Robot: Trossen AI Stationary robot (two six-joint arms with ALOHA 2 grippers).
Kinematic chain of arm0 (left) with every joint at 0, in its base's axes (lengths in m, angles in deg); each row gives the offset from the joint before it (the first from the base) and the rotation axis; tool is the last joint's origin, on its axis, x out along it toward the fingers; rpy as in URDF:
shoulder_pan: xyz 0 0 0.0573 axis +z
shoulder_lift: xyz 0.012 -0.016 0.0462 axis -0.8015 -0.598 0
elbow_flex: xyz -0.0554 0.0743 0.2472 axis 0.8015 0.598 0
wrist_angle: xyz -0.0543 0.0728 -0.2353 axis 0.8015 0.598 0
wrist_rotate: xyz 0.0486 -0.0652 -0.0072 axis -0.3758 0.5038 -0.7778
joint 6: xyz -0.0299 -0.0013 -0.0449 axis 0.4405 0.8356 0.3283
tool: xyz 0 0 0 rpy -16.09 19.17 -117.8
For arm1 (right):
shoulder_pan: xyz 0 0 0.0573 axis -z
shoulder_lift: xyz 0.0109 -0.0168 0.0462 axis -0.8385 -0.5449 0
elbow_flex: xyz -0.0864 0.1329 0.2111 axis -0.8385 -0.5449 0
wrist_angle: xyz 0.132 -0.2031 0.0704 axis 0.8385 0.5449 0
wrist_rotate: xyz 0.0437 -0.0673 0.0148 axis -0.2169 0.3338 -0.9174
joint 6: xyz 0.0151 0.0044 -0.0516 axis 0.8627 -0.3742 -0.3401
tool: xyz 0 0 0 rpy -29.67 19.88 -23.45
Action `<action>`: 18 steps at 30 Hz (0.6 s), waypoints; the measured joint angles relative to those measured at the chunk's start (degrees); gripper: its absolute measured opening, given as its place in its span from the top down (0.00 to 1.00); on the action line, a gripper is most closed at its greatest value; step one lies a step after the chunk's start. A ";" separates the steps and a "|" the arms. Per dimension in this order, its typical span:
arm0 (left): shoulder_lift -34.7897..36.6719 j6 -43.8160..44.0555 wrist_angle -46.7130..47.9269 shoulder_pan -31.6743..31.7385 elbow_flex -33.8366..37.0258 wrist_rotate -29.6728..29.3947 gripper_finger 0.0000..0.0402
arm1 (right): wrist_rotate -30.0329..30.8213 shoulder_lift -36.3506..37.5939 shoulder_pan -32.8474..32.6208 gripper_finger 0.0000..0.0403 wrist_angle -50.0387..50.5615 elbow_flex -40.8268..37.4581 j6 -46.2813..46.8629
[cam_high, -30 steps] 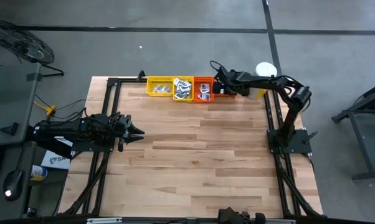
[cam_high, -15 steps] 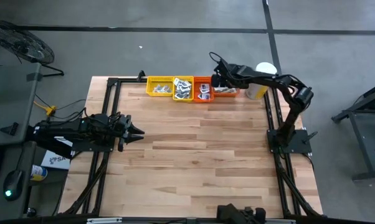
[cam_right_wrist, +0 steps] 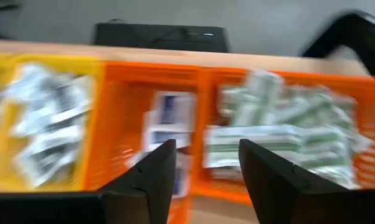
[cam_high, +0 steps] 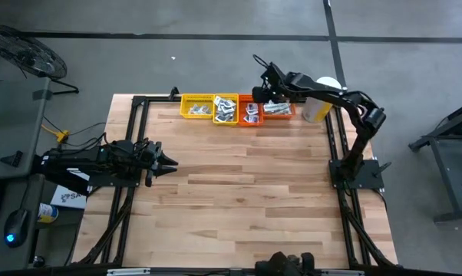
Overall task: Pick & Place First Aid Supplies
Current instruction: Return to Home Position
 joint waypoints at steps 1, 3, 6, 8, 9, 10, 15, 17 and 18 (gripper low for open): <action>-0.02 0.00 0.00 0.01 0.00 0.01 0.68 | -0.88 0.00 -0.40 0.59 0.22 1.18 -1.41; 0.00 0.00 0.00 0.02 0.00 0.02 0.68 | -2.23 0.00 -1.35 0.61 1.24 3.75 -4.32; -0.01 0.00 0.00 0.01 0.00 0.00 0.68 | -3.25 0.02 -3.17 0.66 3.66 7.76 -8.29; -0.02 0.00 0.00 0.02 0.00 0.00 0.68 | -3.03 0.04 -4.73 0.69 5.81 10.25 -10.48; -0.01 0.00 0.00 0.02 0.00 0.00 0.68 | -2.59 0.05 -5.59 0.70 7.05 11.37 -11.37; -0.02 0.00 0.00 0.02 0.00 0.00 0.68 | -1.91 0.05 -6.49 0.72 8.19 12.38 -12.29; -0.02 0.00 0.00 0.02 0.00 0.00 0.68 | 3.69 0.05 -10.71 0.83 14.32 15.70 -13.46; 0.00 0.00 0.02 0.02 0.00 0.00 0.68 | 5.93 0.05 -12.04 0.90 16.95 16.36 -12.53; -0.02 0.00 0.00 0.01 0.00 0.01 0.68 | 6.89 0.15 -12.66 0.94 18.38 16.54 -12.06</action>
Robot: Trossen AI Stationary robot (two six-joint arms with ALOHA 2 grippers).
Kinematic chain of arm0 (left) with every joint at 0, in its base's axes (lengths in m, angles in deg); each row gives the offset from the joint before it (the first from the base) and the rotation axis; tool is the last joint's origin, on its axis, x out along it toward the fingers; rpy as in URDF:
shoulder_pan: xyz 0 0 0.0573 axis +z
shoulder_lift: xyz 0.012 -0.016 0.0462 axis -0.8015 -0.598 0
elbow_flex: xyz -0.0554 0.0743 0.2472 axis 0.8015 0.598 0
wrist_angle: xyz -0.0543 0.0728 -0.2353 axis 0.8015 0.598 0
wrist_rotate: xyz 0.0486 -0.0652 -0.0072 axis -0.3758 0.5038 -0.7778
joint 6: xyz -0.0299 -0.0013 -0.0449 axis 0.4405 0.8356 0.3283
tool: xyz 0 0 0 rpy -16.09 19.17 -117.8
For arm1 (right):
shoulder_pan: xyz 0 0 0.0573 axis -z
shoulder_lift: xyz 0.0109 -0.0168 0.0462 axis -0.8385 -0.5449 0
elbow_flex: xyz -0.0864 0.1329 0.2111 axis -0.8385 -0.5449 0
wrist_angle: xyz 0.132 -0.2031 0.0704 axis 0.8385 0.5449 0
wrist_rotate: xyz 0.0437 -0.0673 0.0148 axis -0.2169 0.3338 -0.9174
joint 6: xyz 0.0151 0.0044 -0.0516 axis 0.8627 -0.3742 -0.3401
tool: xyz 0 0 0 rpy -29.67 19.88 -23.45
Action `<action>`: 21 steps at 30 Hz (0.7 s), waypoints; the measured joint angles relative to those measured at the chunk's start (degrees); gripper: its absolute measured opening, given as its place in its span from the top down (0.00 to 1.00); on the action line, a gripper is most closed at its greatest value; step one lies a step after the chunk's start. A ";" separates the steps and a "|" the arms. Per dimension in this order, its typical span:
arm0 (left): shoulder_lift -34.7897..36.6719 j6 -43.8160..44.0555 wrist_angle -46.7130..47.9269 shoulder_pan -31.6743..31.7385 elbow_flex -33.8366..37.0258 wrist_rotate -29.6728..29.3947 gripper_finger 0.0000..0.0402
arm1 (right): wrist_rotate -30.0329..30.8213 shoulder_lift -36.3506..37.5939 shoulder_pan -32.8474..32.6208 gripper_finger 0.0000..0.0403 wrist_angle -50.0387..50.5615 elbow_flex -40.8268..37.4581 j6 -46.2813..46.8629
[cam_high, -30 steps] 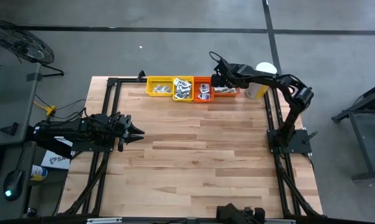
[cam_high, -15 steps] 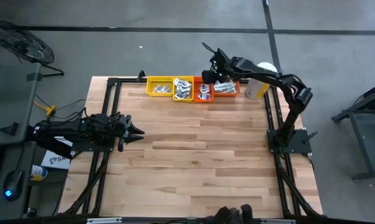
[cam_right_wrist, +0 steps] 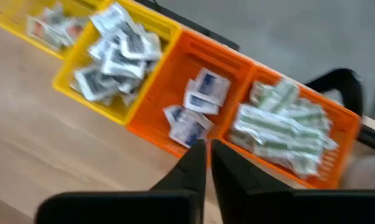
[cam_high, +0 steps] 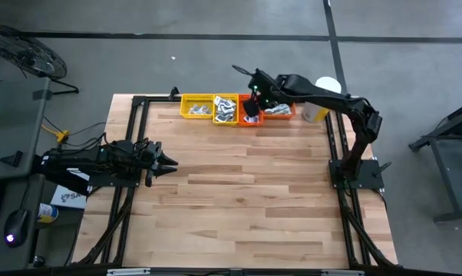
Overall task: Pick & Place First Aid Supplies
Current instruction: Return to Home Position
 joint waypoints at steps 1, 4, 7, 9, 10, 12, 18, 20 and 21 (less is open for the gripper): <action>0.01 0.00 0.00 0.01 0.00 -0.01 0.68 | 0.85 0.22 -0.55 0.97 1.28 0.04 0.33; 0.01 0.00 0.00 0.01 0.00 0.00 0.68 | 3.91 1.29 -2.52 0.98 3.52 0.04 0.52; 0.01 0.00 0.00 0.01 0.00 -0.01 0.68 | 5.72 2.89 -4.59 0.99 5.15 0.06 0.47; 0.00 0.00 0.00 0.01 0.00 -0.01 0.68 | 6.59 3.93 -6.14 0.99 5.11 0.06 -0.68; 0.01 0.00 0.00 0.00 0.00 -0.01 0.68 | 6.80 4.47 -6.90 0.99 5.10 0.06 -1.49; 0.00 0.00 0.00 -0.01 0.00 0.01 0.68 | 7.02 5.70 -8.16 1.00 4.87 -0.16 -2.02; 0.00 0.00 0.00 -0.01 0.00 -0.01 0.68 | 4.06 12.32 -10.59 1.00 -8.23 -12.31 -1.68; 0.01 0.00 0.00 -0.01 0.00 -0.01 0.68 | 1.42 15.56 -10.59 1.00 -16.15 -19.23 -0.47; 0.01 0.00 0.00 0.00 0.00 -0.01 0.68 | 0.48 17.21 -10.57 1.00 -20.57 -22.79 0.29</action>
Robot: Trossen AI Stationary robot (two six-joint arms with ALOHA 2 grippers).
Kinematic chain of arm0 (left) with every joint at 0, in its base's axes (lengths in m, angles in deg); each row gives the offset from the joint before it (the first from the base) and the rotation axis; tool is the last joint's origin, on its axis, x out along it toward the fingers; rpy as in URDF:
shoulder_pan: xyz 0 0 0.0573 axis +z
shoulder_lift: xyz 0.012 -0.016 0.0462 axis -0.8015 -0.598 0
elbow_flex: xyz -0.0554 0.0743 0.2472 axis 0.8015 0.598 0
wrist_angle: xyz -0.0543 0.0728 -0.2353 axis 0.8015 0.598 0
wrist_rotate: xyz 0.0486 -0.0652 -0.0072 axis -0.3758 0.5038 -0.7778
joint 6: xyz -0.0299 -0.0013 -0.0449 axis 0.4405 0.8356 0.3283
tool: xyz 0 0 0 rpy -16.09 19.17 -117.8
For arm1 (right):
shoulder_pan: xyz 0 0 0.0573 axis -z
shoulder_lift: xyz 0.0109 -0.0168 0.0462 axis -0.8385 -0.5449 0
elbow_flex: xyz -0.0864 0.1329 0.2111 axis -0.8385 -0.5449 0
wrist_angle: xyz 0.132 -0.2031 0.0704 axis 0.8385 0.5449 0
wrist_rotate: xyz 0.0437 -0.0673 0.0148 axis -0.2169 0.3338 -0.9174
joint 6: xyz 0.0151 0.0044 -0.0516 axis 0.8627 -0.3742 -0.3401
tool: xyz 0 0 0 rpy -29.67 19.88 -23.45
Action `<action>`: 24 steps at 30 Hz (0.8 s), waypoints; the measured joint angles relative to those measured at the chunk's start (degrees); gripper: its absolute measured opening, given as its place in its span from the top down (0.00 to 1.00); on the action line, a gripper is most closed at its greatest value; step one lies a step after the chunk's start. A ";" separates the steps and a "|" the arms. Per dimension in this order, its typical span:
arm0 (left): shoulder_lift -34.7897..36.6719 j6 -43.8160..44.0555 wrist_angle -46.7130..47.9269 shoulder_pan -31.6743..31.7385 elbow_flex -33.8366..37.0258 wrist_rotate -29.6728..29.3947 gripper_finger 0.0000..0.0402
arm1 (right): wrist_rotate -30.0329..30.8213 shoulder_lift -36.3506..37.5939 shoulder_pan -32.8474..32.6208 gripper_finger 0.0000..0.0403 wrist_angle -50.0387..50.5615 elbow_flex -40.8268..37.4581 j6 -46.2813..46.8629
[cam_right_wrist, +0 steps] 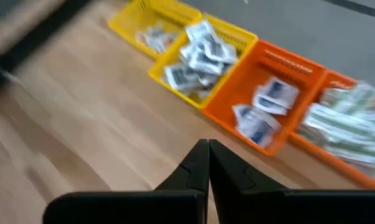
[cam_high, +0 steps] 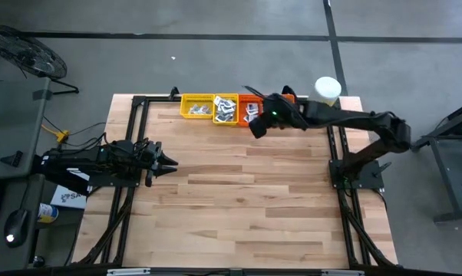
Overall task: Pick & Place First Aid Supplies
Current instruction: Return to Home Position
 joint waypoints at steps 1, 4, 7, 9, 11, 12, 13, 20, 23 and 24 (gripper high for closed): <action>0.00 0.00 0.00 0.00 0.00 0.01 0.68 | -0.36 1.65 0.10 1.00 -4.45 -3.55 0.84; 0.00 0.00 0.00 0.00 0.00 0.00 0.68 | -0.43 6.23 0.22 1.00 -16.32 -13.27 3.04; 0.01 0.00 0.01 0.00 0.00 0.01 0.68 | -0.81 10.78 0.23 1.00 -25.77 -21.47 4.12; 0.01 0.00 0.00 0.01 0.00 0.00 0.68 | -1.61 13.99 0.20 1.00 -30.00 -26.40 4.16; 0.00 0.00 0.01 -0.01 0.00 0.00 0.68 | -1.80 17.18 0.20 1.00 -32.99 -31.07 4.16; -0.01 0.00 0.01 0.01 0.00 0.00 0.68 | -1.80 18.92 0.20 1.00 -34.22 -33.36 4.22; 0.00 0.00 0.01 -0.01 0.00 0.01 0.68 | -1.80 20.61 0.20 1.00 -35.55 -35.59 4.39; 0.00 0.00 0.00 0.00 0.00 0.00 0.68 | -3.30 34.24 0.20 1.00 -43.18 -50.49 7.57; 0.01 0.00 0.00 0.00 0.00 0.01 0.68 | -3.31 40.69 0.20 1.00 -43.36 -54.80 7.85; -0.01 0.00 0.00 0.01 0.00 0.00 0.68 | -3.32 42.88 0.20 1.00 -43.32 -56.11 7.84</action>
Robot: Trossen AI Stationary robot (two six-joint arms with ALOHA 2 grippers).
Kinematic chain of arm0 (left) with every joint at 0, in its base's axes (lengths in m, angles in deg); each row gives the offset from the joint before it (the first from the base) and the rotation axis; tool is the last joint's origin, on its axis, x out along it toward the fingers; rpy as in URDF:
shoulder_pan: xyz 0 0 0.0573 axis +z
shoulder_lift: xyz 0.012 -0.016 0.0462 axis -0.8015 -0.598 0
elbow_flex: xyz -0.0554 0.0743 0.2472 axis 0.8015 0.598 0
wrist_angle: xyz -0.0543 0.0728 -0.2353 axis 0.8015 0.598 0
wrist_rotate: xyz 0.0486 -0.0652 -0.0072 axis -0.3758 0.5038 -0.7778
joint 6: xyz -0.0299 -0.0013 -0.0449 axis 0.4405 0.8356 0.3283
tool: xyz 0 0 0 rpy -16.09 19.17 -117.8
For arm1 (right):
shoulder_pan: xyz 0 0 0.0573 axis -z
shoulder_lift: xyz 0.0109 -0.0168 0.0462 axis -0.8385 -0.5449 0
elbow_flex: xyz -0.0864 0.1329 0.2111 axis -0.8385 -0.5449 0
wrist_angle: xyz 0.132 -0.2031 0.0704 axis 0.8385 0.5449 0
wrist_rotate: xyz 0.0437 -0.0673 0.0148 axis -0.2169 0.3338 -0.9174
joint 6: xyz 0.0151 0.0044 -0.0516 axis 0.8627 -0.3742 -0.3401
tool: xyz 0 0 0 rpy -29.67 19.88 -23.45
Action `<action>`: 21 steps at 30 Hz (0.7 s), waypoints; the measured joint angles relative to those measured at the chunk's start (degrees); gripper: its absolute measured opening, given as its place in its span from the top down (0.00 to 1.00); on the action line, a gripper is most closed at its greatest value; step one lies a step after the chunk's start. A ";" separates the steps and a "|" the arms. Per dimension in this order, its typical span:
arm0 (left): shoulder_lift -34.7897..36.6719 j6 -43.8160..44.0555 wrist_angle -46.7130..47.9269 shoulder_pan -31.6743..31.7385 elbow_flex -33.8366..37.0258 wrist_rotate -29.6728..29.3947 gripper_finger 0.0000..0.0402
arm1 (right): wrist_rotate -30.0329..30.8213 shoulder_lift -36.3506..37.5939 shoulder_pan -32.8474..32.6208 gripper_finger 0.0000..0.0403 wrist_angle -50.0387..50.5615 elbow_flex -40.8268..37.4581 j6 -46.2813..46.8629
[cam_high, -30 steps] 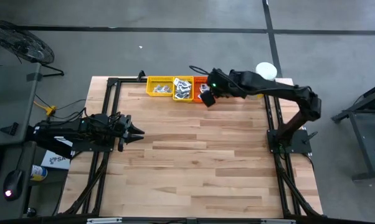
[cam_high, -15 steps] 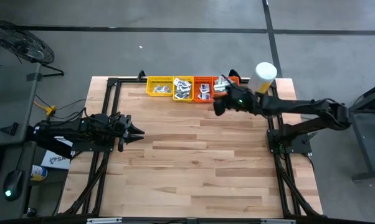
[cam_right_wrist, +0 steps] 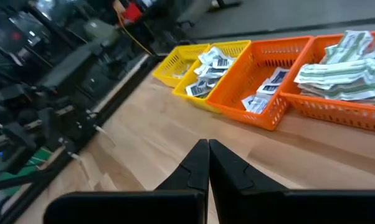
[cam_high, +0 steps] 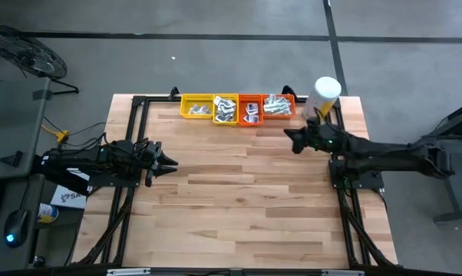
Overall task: Pick & Place First Aid Supplies
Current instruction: Return to Home Position
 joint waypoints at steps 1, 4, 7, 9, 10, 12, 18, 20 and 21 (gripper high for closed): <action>0.02 0.00 0.02 -0.02 0.00 0.00 0.68 | 0.00 2.11 0.00 1.00 0.01 -1.19 -0.03; 0.00 0.00 0.02 -0.02 0.00 0.00 0.68 | 0.04 8.38 0.00 1.00 -0.07 -4.50 -0.50; 0.00 0.00 0.00 -0.02 0.00 0.00 0.68 | 0.17 14.24 0.00 1.00 0.00 -7.57 -0.81; 0.02 0.00 0.01 -0.02 0.00 0.00 0.68 | 0.15 17.83 -0.20 1.00 -0.35 -9.46 -1.00; 0.00 0.00 0.00 -0.01 0.00 0.00 0.68 | 0.15 19.44 -0.36 1.00 -0.44 -10.35 -1.06; 0.00 0.00 0.00 0.00 0.00 0.00 0.68 | 0.06 22.48 -0.95 1.00 -0.48 -12.02 -1.61; 0.00 0.00 0.00 -0.02 0.00 0.00 0.68 | -0.07 29.27 -3.32 1.00 -1.10 -15.91 -2.67; 0.02 0.00 0.00 -0.01 0.00 0.00 0.68 | -0.49 30.78 -4.26 1.00 -2.37 -16.61 -3.57; 0.00 0.00 0.00 -0.02 0.00 0.00 0.68 | -0.73 31.41 -4.83 1.00 -2.83 -16.87 -4.13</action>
